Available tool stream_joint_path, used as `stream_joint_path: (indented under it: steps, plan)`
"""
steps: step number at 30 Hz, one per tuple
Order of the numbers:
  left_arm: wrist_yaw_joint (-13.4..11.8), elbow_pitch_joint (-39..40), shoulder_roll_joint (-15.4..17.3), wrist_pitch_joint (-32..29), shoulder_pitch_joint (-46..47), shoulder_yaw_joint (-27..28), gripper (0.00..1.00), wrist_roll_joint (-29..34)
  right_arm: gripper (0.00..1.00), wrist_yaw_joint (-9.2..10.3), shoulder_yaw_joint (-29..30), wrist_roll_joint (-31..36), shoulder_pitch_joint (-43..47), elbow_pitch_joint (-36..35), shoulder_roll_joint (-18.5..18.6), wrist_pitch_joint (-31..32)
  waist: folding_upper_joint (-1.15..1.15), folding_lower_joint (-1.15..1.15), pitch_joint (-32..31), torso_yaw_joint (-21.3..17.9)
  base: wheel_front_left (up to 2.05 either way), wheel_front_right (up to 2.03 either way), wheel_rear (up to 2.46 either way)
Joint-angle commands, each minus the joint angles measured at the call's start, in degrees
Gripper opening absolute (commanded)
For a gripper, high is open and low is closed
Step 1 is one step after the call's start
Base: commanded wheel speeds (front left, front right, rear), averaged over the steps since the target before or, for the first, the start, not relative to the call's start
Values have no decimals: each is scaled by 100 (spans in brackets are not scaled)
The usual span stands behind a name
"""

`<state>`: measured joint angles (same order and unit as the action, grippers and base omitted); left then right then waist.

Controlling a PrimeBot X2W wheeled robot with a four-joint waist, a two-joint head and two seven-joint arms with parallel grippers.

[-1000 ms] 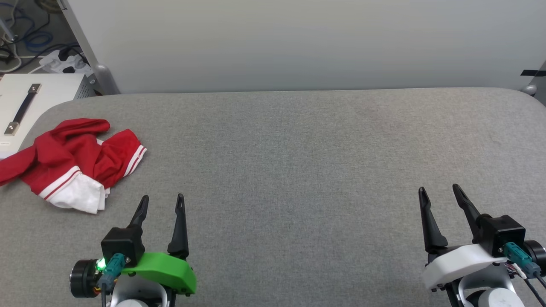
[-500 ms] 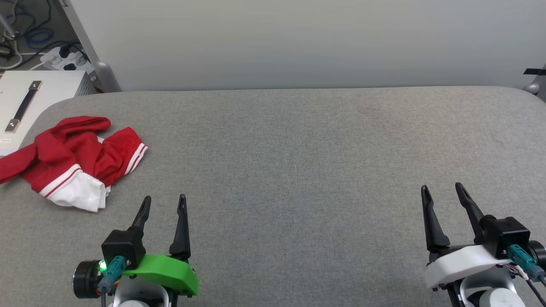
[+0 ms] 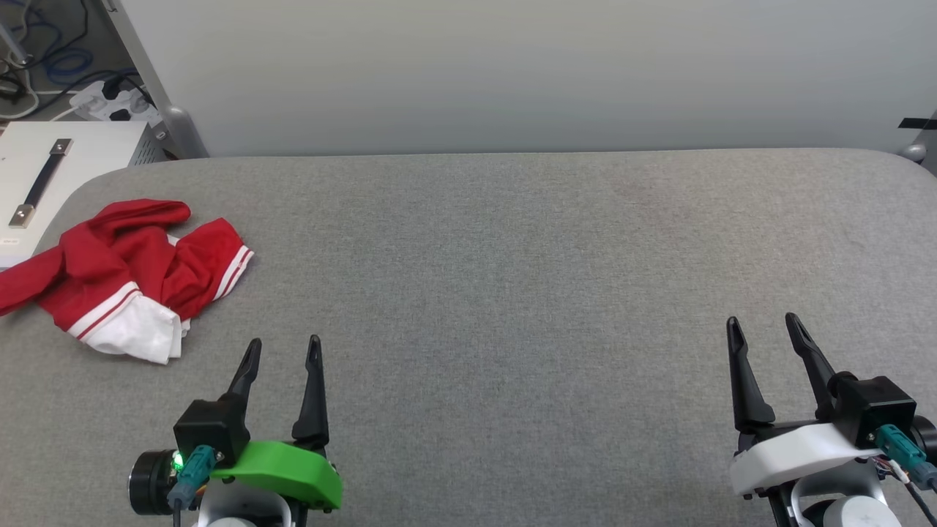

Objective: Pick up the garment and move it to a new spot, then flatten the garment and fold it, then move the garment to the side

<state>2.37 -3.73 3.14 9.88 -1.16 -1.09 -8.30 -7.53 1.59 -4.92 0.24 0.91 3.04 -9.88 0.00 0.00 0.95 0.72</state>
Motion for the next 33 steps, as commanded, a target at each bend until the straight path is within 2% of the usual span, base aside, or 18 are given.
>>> stream_joint_path:
  steps: [1,18,24,33]
  plan:
    - [61,-21,-18,59,-82,5,100,-62,100,3,9,-40,57,19,-11,-66,0,0,4,1,0,0,0]
    - [121,-79,-22,259,-80,-44,100,-238,100,4,9,-59,119,97,-13,-263,0,0,11,168,0,0,0]
    - [149,-108,-23,330,-73,-50,100,-254,100,4,-173,-104,146,166,-14,-333,0,0,34,465,0,0,0]
    - [196,-164,-25,438,-87,-57,100,-295,100,4,-337,-136,172,307,-15,-439,0,0,40,1149,0,0,0]
